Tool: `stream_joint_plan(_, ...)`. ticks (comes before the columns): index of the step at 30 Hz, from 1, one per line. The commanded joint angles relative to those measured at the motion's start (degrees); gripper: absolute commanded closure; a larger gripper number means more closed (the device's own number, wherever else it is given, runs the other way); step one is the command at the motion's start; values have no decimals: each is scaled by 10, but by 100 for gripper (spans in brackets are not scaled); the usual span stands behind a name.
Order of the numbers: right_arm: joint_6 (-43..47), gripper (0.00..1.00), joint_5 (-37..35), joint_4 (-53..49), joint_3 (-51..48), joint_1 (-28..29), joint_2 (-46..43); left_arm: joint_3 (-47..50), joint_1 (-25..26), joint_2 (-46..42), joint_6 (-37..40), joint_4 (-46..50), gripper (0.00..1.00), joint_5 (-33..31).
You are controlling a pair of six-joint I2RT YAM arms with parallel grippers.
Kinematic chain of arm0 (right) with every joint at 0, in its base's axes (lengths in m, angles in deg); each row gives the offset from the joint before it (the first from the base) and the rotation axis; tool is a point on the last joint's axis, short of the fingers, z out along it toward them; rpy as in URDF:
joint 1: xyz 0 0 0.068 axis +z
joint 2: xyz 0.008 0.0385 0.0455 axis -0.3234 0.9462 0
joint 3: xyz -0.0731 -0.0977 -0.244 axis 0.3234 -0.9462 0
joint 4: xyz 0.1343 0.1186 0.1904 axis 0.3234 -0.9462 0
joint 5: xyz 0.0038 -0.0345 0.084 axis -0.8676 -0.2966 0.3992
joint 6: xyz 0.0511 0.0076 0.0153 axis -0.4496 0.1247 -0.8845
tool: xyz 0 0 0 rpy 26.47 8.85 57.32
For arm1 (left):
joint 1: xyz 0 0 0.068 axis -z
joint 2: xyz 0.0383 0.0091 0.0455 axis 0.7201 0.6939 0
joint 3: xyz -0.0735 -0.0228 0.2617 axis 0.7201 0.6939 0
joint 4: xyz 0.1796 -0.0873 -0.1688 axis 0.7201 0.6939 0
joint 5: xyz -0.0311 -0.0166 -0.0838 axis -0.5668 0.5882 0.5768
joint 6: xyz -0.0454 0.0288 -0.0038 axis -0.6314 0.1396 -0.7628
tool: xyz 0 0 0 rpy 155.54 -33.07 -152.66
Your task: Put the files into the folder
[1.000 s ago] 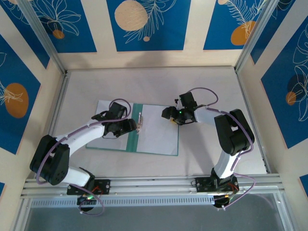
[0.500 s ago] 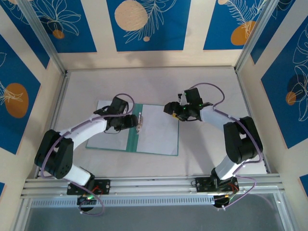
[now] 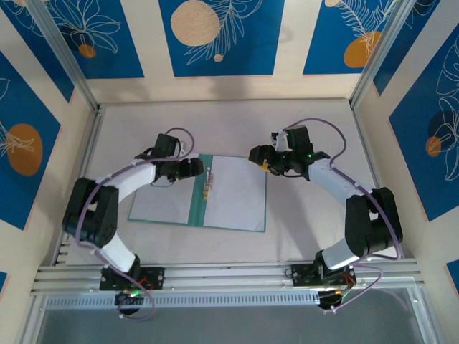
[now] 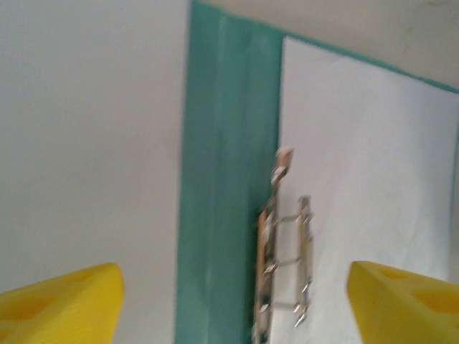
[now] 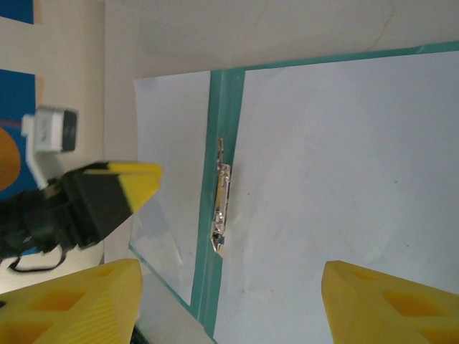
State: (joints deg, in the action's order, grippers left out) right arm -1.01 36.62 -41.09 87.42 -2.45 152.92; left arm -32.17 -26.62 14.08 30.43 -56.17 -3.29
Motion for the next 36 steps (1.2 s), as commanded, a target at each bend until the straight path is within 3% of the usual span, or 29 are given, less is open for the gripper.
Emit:
stream_joint_plan(1, 3, 32, 25, -15, -13, -6, -32, -59, -3, 51, 50, -48, 12, 81)
stream_joint_plan(8, 5, 32, 37, -24, -35, -22, -62, -163, -1, 167, 63, -42, 6, 186)
stream_joint_plan(15, 5, 32, 50, -28, -42, -31, -72, -191, 0, 217, 70, -45, 5, 204)
stream_joint_plan(36, 9, 31, 52, -36, -42, -35, -66, -159, 5, 196, 92, -46, 9, 257)
